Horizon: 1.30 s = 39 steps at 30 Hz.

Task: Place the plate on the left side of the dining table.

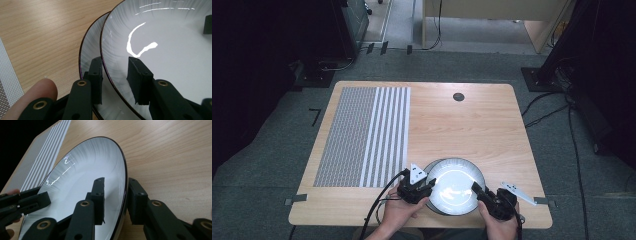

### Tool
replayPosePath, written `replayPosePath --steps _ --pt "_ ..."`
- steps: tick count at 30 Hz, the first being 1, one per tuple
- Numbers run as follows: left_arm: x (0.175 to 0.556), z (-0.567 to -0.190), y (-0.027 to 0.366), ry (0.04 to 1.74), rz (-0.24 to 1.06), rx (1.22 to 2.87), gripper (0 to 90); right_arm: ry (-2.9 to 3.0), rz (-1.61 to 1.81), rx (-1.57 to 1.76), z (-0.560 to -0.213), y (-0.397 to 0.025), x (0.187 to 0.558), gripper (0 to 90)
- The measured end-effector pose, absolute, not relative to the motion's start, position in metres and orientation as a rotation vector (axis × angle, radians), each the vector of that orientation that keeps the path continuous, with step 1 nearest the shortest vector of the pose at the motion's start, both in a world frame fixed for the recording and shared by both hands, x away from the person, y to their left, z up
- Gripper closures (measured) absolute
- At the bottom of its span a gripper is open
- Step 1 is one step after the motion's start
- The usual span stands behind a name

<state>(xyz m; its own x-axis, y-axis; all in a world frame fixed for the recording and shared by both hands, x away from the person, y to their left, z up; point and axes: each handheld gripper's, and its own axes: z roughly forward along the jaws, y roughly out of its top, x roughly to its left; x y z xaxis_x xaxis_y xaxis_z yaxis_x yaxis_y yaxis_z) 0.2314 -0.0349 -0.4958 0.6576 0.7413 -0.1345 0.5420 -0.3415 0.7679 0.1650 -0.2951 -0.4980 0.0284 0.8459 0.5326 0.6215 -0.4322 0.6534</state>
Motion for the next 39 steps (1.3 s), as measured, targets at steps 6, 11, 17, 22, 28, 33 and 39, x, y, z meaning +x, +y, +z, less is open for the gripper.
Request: replayPosePath --steps 6,11,17,22,28,33,39 --pt "0.231 -0.496 -0.035 0.996 0.302 2.029 65.8 1.414 1.496 2.221 -0.502 -0.308 0.168 81.7" --pt "0.231 -0.496 -0.035 0.99 0.285 2.027 65.1 1.362 1.599 2.294 -0.505 -0.316 0.17 81.0" --pt "0.232 -0.496 -0.035 0.984 0.253 2.022 62.6 1.314 1.642 2.33 -0.506 -0.319 0.17 80.6" --pt "0.232 -0.496 -0.034 0.978 0.241 2.013 60.9 1.291 1.691 2.366 -0.509 -0.322 0.17 80.2" --pt "0.232 -0.495 -0.033 0.985 0.215 2.001 58.8 1.275 1.701 2.366 -0.508 -0.323 0.17 80.3" --pt "0.231 -0.492 -0.033 0.972 0.175 1.979 57.5 1.255 1.717 2.355 -0.505 -0.325 0.168 80.3" --pt "0.23 -0.489 -0.034 0.961 0.151 1.967 56.8 1.259 1.74 2.335 -0.502 -0.326 0.166 80.2"
